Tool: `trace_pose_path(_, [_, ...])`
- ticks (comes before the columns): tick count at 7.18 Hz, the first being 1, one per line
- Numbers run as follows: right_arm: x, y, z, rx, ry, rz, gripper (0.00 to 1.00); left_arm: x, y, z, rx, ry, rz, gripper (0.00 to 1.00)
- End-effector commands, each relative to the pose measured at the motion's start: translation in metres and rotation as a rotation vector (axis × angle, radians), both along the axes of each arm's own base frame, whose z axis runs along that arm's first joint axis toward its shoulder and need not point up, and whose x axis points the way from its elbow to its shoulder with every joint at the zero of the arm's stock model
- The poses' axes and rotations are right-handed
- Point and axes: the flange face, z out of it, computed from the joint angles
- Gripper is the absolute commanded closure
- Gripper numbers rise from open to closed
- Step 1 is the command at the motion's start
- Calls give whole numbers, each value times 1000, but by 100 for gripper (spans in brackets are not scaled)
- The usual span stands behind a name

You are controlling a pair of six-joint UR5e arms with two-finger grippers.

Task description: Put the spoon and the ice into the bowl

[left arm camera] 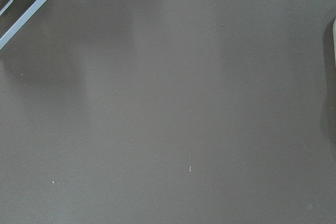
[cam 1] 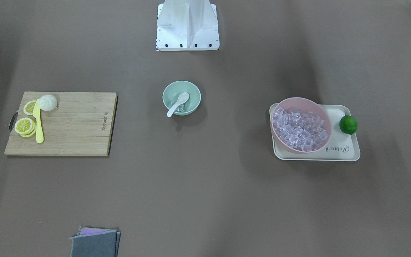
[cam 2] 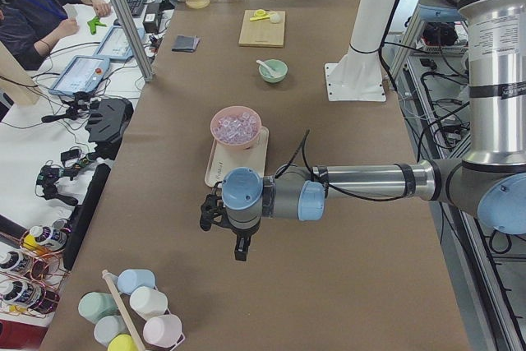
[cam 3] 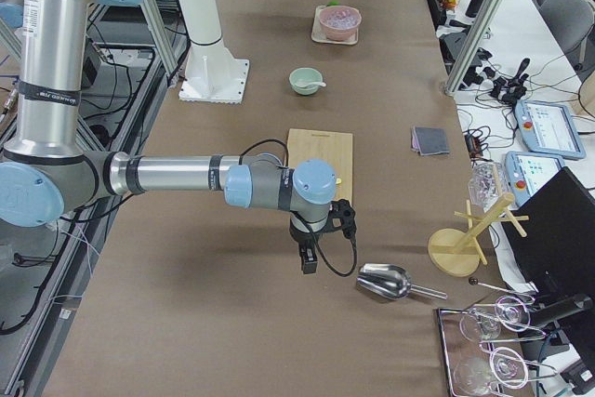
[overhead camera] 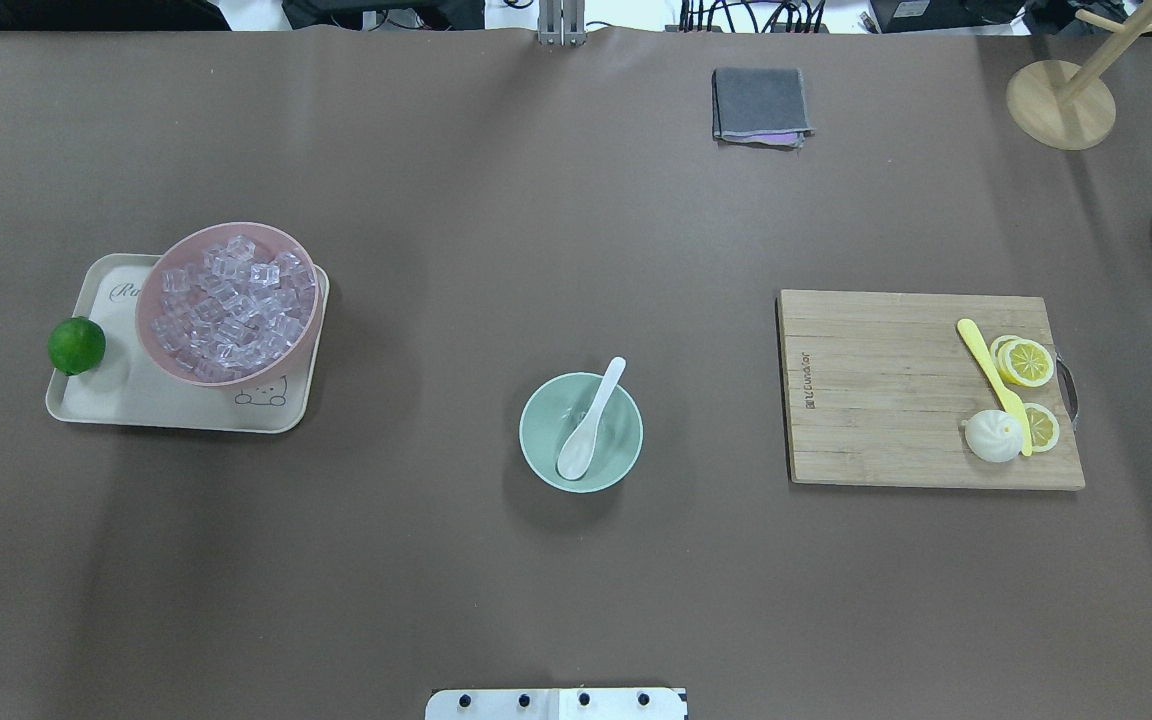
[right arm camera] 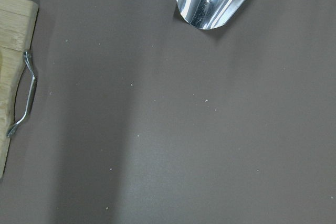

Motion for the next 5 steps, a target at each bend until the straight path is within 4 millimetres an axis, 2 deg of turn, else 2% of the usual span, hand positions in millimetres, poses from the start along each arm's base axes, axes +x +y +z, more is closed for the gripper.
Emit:
trace_pose_path(1, [-3,0,-1,-1,-19,-3,0,0,0,-1,0,0,-1,2])
trace_pose_path(5, [-4,0,0,-3,-25,-6,0,0,0,0,-2,0,-1,2])
